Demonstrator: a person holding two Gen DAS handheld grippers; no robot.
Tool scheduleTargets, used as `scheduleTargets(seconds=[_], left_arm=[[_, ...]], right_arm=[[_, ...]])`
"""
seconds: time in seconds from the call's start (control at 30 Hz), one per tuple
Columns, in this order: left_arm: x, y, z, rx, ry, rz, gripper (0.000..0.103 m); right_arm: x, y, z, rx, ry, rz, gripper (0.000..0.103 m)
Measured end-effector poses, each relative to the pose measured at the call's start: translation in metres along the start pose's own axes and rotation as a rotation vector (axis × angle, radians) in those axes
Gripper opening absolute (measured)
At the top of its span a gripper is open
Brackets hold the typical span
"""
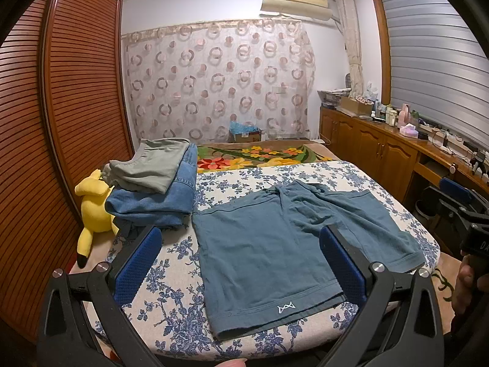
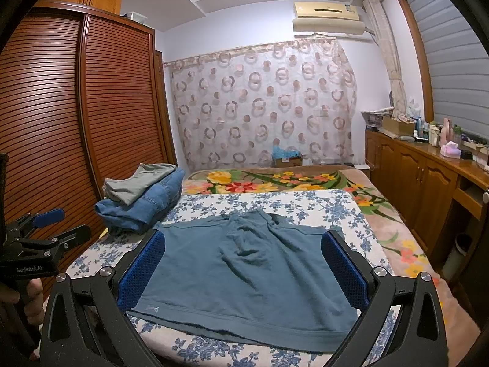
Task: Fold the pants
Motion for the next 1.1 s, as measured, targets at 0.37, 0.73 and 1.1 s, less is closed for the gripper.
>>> scheduleTargets(seconds=[0.37, 0.73, 1.1], left_arm=[[0.0009, -0.0058, -0.0025, 0.0, -0.001, 0.001, 0.103], [0.0017, -0.0062, -0.0032, 0.002, -0.001, 0.004, 0.103], [0.0067, -0.0079, -0.0074, -0.005, 0.002, 0.004, 0.103]], right_arm=[[0.0007, 0.0, 0.0001, -0.002, -0.002, 0.0, 0.102], [0.0013, -0.001, 0.0009, 0.0, -0.003, 0.0, 0.102], [0.0003, -0.0012, 0.0016, 0.0, -0.002, 0.0, 0.102]])
Point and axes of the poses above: each gripper's, at about its wrist camera, not at the fingertips, and z roughly the way its jaws point, x to its right, y to its underside, the point moved 9 cm from there along z, roughly the way its jaws point, and after that the axes turned 4 degrees about -z, right-handed, at the moved point
